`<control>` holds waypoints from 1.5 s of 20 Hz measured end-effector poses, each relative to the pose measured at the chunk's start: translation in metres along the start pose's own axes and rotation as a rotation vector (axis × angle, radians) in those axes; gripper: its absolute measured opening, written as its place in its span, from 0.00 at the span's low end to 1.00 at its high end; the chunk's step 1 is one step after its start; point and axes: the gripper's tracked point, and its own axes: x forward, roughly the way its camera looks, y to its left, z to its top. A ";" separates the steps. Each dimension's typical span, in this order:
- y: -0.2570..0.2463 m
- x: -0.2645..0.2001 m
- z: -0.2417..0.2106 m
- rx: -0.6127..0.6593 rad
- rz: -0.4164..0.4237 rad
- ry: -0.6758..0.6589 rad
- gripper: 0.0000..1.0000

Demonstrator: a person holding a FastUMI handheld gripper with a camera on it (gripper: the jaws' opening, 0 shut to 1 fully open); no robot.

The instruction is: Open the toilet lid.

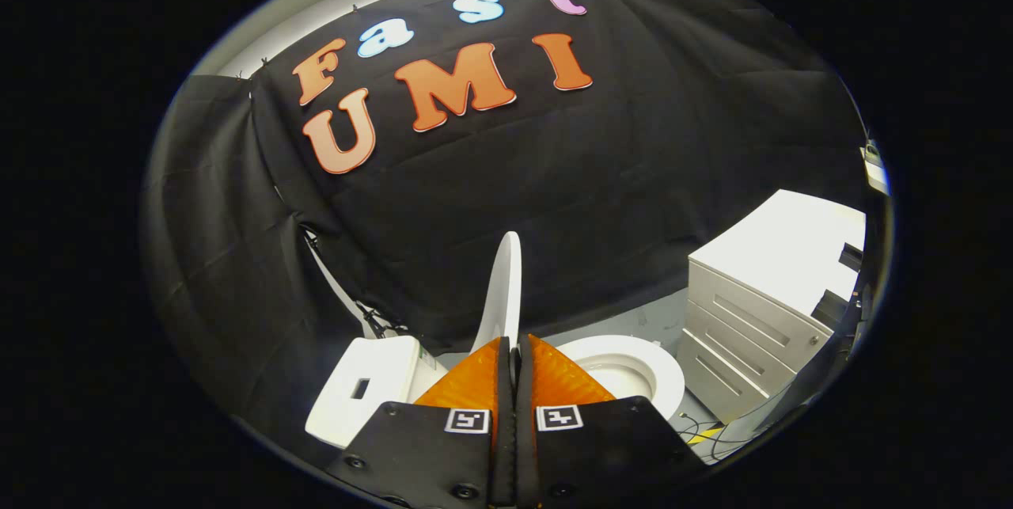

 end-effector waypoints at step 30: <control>0.259 -0.016 -0.058 -0.309 0.243 0.031 0.08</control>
